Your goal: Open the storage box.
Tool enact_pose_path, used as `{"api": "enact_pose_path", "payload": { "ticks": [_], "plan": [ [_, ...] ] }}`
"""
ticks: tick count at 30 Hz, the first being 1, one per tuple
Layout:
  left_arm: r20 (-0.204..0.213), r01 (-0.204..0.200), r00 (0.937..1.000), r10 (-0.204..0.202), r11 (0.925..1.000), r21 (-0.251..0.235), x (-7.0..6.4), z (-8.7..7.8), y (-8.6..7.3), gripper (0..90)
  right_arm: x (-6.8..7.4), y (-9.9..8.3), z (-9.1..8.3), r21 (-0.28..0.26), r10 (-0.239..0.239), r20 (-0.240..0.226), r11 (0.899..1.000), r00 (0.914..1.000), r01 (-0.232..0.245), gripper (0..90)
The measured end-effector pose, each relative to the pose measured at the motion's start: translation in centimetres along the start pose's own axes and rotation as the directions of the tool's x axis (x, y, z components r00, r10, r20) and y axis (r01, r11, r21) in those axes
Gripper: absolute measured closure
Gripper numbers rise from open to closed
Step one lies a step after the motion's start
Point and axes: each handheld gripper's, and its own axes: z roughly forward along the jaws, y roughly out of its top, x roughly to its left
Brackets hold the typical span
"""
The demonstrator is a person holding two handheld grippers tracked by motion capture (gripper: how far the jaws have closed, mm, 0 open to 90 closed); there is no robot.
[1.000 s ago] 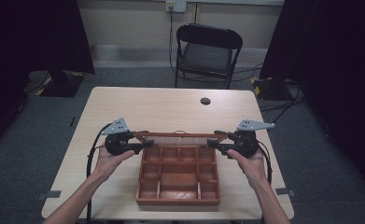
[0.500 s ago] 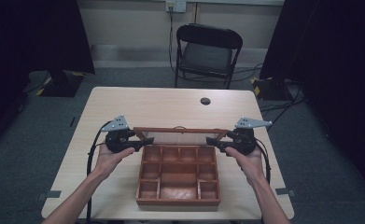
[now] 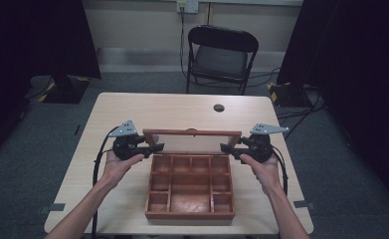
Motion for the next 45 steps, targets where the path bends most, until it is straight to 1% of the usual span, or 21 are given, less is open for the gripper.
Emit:
{"api": "enact_pose_path", "payload": {
  "ticks": [1, 4, 5, 9, 10, 12, 15, 19, 20, 21, 23, 26, 29, 32, 35, 42, 44, 45],
  "plan": [
    [0.0, -0.002, 1.0, 0.002, 1.0, -0.004, 0.1, 0.0, 0.0, 55.1, -0.2, -0.1, 0.2, 0.0, 0.001, -0.003, 1.0, 1.0, -0.001, 47.1],
    [-0.001, 0.001, 1.0, -0.001, 1.0, -0.006, 0.1, 0.1, 0.0, 55.0, -0.4, -0.2, 0.5, 0.001, 0.002, -0.003, 1.0, 1.0, -0.002, 48.5],
    [-0.004, -0.004, 1.0, 0.004, 1.0, -0.004, 0.2, 0.1, 0.0, 55.0, -0.4, -0.2, 0.6, 0.002, 0.002, -0.005, 1.0, 1.0, -0.002, 48.6],
    [-0.006, 0.018, 0.9998, -0.018, 0.9998, -0.011, 0.2, 0.2, 0.0, 54.6, -0.5, -0.2, 0.8, -0.001, 0.001, 0.0, 1.0, 1.0, -0.001, 49.0],
    [-0.008, 0.014, 0.9999, -0.014, 0.9997, -0.018, 0.3, 0.2, 0.0, 54.5, -0.5, -0.2, 0.8, -0.001, 0.0, 0.001, 1.0, 1.0, 0.0, 49.1],
    [-0.002, 0.009, 1.0, -0.009, 0.9999, -0.013, 0.4, 0.2, -0.1, 54.4, -0.6, -0.1, 0.8, -0.001, 0.0, 0.0, 1.0, 1.0, 0.0, 49.1],
    [-0.004, 0.019, 0.9998, -0.019, 0.9998, -0.01, 0.6, 0.6, -0.3, 54.3, -0.7, -0.1, 0.9, -0.004, 0.004, -0.002, 1.0, 1.0, -0.004, 48.8],
    [-0.004, 0.018, 0.9998, -0.018, 0.9997, -0.016, 0.7, 0.6, -0.3, 55.1, -0.9, -0.2, 1.1, -0.001, 0.01, -0.001, 1.0, 1.0, -0.01, 47.8],
    [-0.005, 0.018, 0.9998, -0.018, 0.9998, -0.006, 0.8, 0.6, -0.2, 55.3, -1.2, -0.3, 1.2, -0.004, 0.015, -0.005, 1.0, 0.9999, -0.015, 46.9],
    [-0.005, 0.018, 0.9998, -0.018, 0.9998, -0.006, 0.8, 0.6, -0.2, 55.4, -1.3, -0.3, 1.2, -0.004, 0.017, -0.006, 1.0, 0.9998, -0.017, 46.8],
    [-0.011, 0.025, 0.9996, -0.025, 0.9996, -0.013, 0.9, 0.7, -0.2, 55.3, -1.4, -0.4, 1.5, -0.002, 0.019, -0.004, 1.0, 0.9998, -0.019, 46.7],
    [-0.008, 0.03, 0.9995, -0.03, 0.9994, -0.014, 1.0, 0.7, -0.2, 55.4, -1.5, -0.5, 1.7, 0.006, 0.019, -0.002, 1.0, 0.9998, -0.019, 46.8],
    [-0.008, 0.025, 0.9997, -0.025, 0.9997, -0.007, 1.2, 0.8, -0.1, 55.8, -1.7, -1.0, 2.1, 0.017, 0.024, -0.001, 1.0, 0.9997, -0.024, 48.0],
    [-0.006, 0.027, 0.9996, -0.027, 0.9996, -0.007, 1.2, 0.8, -0.1, 56.0, -1.8, -1.1, 2.2, 0.017, 0.028, -0.001, 0.999, 0.9996, -0.028, 49.3],
    [-0.012, 0.028, 0.9995, -0.028, 0.9996, -0.008, 1.3, 0.8, -0.1, 56.0, -1.9, -1.1, 2.2, 0.016, 0.028, 0.0, 0.999, 0.9996, -0.028, 50.1],
    [-0.013, 0.05, 0.9987, -0.05, 0.9986, -0.016, 1.5, 1.0, -0.1, 55.7, -2.2, -1.1, 2.4, 0.013, 0.037, 0.002, 0.999, 0.9993, -0.037, 50.7],
    [-0.011, 0.051, 0.9986, -0.051, 0.9986, -0.018, 1.5, 1.0, -0.1, 55.6, -2.3, -1.1, 2.5, 0.015, 0.038, 0.0, 0.999, 0.9993, -0.038, 50.4],
    [-0.011, 0.047, 0.9988, -0.047, 0.9988, -0.011, 1.6, 1.0, 0.0, 55.6, -2.3, -1.1, 2.5, 0.015, 0.038, -0.002, 0.999, 0.9993, -0.038, 50.3]
  ]
}}
